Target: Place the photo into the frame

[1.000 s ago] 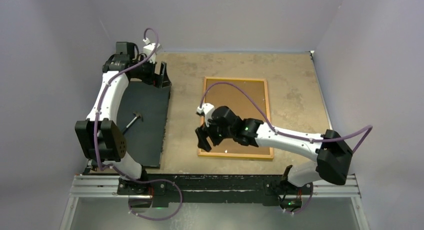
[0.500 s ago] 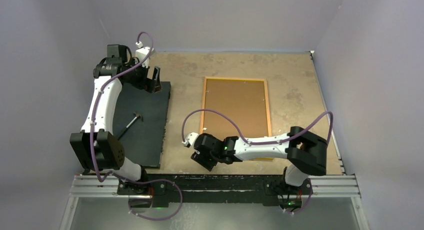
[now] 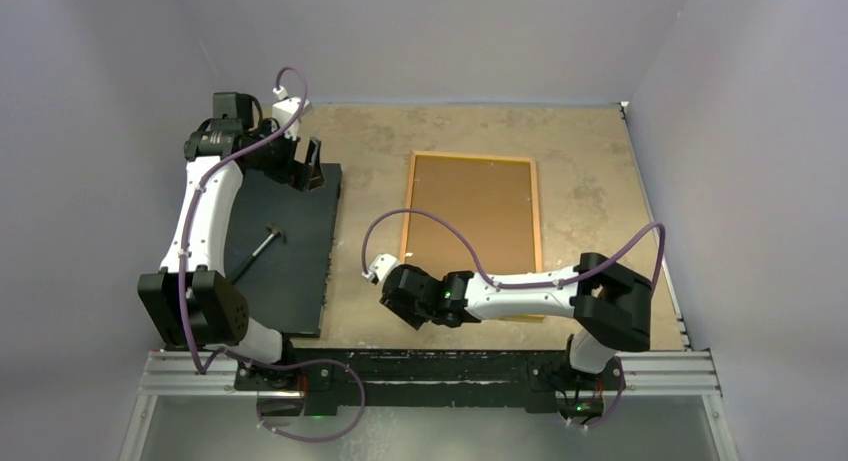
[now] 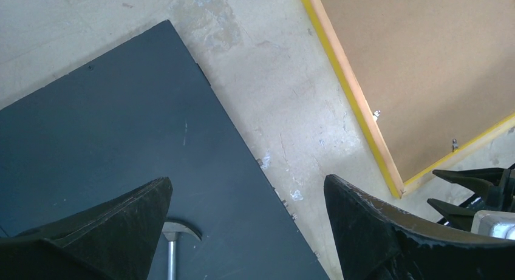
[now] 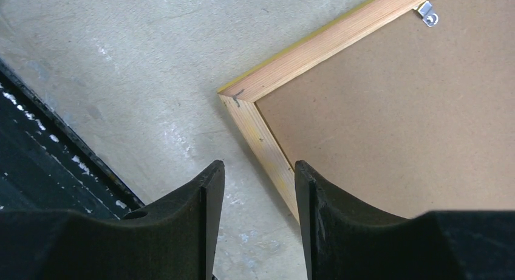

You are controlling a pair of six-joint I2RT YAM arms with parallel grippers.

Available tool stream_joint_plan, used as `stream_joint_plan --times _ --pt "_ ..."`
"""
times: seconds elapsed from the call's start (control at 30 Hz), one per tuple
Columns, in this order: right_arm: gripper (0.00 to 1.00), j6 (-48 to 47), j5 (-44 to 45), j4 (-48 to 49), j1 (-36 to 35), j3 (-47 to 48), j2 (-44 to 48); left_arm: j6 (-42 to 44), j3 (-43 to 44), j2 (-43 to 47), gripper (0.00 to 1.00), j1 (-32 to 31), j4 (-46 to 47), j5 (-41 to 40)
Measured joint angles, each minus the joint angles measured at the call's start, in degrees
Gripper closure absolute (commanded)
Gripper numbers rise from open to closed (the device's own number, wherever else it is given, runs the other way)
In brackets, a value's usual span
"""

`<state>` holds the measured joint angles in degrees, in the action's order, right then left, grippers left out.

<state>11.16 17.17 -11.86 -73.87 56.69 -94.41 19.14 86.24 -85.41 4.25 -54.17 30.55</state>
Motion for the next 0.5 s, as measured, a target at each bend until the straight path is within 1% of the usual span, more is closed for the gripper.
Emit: stream_joint_plan --times 0.5 --pt "0.55 -1.25 2.78 -0.70 0.00 3.32 -5.01 0.17 -0.76 -0.20 0.05 0.02 -0.79 1.75"
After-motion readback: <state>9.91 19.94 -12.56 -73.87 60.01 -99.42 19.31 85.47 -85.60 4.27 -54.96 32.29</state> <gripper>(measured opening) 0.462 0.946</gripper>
